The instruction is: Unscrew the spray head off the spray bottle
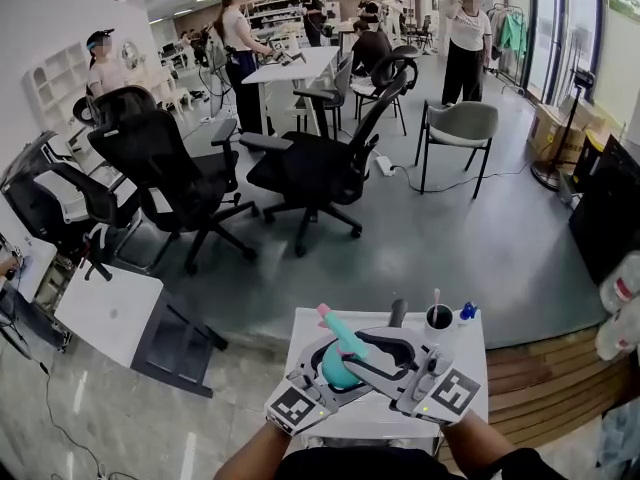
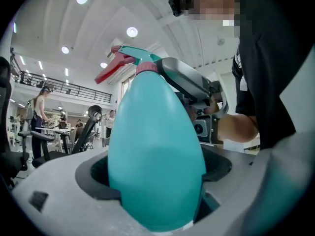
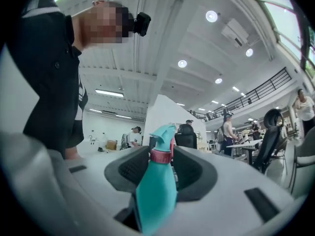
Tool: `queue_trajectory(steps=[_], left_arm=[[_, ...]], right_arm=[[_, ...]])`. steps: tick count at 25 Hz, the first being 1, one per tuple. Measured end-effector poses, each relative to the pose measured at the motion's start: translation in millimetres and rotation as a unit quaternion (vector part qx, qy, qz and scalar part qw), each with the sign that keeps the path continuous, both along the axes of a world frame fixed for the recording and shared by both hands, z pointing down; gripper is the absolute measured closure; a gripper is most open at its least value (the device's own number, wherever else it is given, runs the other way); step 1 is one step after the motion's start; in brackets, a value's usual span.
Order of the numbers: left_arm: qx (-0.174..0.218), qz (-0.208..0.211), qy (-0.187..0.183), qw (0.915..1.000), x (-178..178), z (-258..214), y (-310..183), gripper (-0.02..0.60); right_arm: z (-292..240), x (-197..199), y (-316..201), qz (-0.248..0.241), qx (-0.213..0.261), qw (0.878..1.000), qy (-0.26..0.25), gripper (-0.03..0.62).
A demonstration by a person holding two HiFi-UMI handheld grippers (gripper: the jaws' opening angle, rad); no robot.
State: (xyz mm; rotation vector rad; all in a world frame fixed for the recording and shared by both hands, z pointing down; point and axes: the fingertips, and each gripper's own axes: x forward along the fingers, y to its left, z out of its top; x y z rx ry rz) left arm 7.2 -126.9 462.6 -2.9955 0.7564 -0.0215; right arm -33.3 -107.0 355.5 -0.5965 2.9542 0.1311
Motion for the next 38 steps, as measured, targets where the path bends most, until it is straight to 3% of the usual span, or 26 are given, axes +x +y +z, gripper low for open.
queue_trajectory(steps=[3, 7, 13, 19, 27, 31, 34, 38], left_arm=[[0.026, -0.05, -0.029, 0.998, -7.8, 10.9, -15.8, 0.126], [0.035, -0.089, -0.059, 0.9936, -5.9, 19.2, -23.3, 0.124], [0.012, -0.086, -0.035, 0.9956, 10.3, 18.0, -16.7, 0.126], [0.028, -0.077, -0.045, 0.9956, 8.5, 13.7, -12.7, 0.124], [0.044, -0.012, -0.059, 0.9972, 14.4, 11.1, 3.3, 0.124], [0.037, 0.059, -0.028, 0.9972, 21.2, -3.8, 22.3, 0.126], [0.027, 0.125, -0.017, 0.9917, 24.1, -8.1, 40.4, 0.126], [0.006, 0.135, 0.0, 0.9908, 22.6, -11.0, 42.8, 0.124]], right_arm=[[2.0, 3.2, -11.0, 0.033, 0.003, 0.999, -0.015, 0.425], [9.5, 1.4, -23.4, 0.071, -0.039, 0.997, -0.015, 0.404], [8.4, -2.7, -24.4, 0.108, -0.025, 0.994, 0.017, 0.411], [4.5, -4.0, -18.2, 0.088, -0.026, 0.995, 0.024, 0.422], [0.7, -0.6, -6.8, 0.026, -0.027, 0.999, 0.024, 0.433], [-1.5, 0.4, 4.7, -0.029, -0.025, 0.999, 0.027, 0.439], [-5.7, -3.4, 20.5, -0.085, -0.037, 0.995, 0.032, 0.444], [-6.4, 0.5, 16.8, -0.091, -0.022, 0.996, 0.014, 0.437]])
